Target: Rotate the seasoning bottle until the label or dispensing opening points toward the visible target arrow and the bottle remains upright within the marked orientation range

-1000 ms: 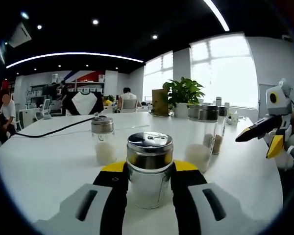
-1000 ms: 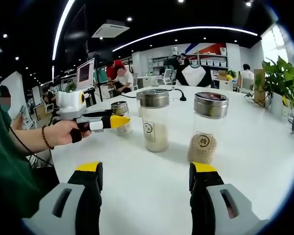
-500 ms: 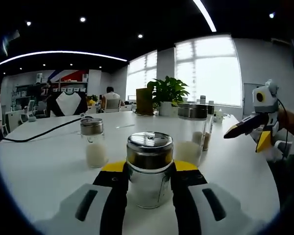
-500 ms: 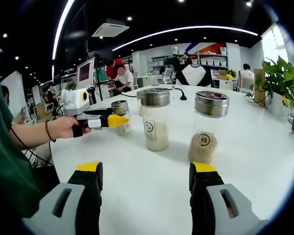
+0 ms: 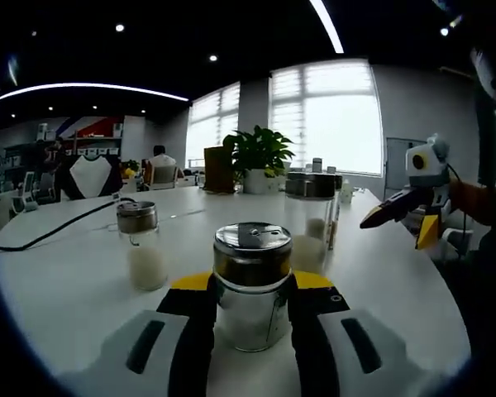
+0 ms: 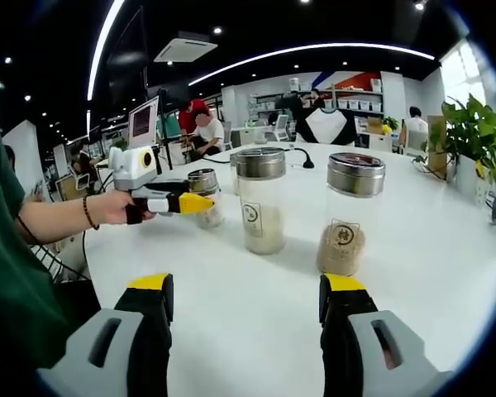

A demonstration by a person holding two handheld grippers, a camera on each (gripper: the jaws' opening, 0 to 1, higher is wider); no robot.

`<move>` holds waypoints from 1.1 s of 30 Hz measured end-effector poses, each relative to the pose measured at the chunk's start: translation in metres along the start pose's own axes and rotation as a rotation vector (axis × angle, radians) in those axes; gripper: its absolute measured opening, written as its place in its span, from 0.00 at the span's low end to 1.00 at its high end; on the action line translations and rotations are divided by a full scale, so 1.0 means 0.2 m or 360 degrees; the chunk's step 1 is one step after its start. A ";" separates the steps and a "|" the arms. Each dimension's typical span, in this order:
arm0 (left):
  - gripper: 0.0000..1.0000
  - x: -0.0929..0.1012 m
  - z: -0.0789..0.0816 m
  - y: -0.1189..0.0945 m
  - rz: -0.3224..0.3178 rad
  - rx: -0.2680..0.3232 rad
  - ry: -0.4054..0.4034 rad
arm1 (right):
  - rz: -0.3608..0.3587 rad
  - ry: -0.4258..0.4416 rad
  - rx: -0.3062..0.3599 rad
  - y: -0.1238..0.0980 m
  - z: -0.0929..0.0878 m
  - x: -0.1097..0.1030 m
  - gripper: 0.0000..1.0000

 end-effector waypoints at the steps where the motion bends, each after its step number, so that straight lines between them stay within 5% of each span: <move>1: 0.35 0.00 0.00 0.00 -0.0008 -0.0002 0.0000 | 0.0000 0.0000 0.0000 0.00 0.00 0.00 0.73; 14: 0.35 -0.02 0.01 0.01 -0.0136 -0.0051 0.0035 | -0.0005 0.0003 -0.0004 0.00 0.00 0.00 0.73; 33: 0.35 -0.02 0.01 0.01 -0.0153 -0.0052 0.0037 | -0.0002 -0.0004 -0.0002 0.00 0.01 0.00 0.73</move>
Point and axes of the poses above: the point that each gripper's makers call its tool centre point, and the gripper's own axes: y roughly forward along the fingers, x roughly to its right, z roughly out of its top, the point moved 8 cm from there along -y, roughly backward along the fingers, and after that the axes turned 11 degrees about -y, right-handed, at the moved point
